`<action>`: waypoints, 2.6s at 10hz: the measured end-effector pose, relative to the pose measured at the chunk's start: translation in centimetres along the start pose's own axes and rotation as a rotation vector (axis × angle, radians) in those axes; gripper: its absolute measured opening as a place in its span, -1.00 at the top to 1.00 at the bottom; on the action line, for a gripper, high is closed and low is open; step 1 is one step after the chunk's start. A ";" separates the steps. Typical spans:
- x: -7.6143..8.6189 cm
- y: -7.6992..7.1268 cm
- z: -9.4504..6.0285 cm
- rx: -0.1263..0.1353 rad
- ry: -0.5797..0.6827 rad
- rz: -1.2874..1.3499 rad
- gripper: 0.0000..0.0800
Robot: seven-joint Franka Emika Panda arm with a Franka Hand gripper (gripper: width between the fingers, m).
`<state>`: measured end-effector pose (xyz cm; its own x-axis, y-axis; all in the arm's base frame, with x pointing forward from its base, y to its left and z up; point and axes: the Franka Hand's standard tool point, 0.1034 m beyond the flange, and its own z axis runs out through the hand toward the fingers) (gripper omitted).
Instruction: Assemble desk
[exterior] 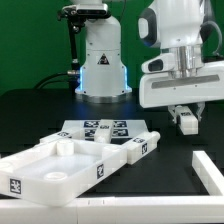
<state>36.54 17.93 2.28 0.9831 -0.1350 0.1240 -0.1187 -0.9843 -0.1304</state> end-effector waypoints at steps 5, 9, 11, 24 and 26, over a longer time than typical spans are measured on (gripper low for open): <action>-0.6 -0.9 1.5 -0.003 0.001 -0.031 0.11; 5.1 2.5 -3.6 -0.008 -0.081 -0.124 -0.57; 6.8 3.6 -4.3 0.002 -0.075 -0.164 -0.61; 10.2 10.2 -2.3 -0.010 -0.107 0.170 -0.62; 11.4 10.8 -2.0 -0.009 -0.097 0.187 -0.62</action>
Offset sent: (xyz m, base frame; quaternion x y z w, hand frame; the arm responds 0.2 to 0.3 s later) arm 0.0099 -0.0062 -0.0112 0.0204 0.0284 -0.0046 0.9994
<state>46.24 5.48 4.21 0.9525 -0.3047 0.0029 -0.3016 -0.9441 -0.1332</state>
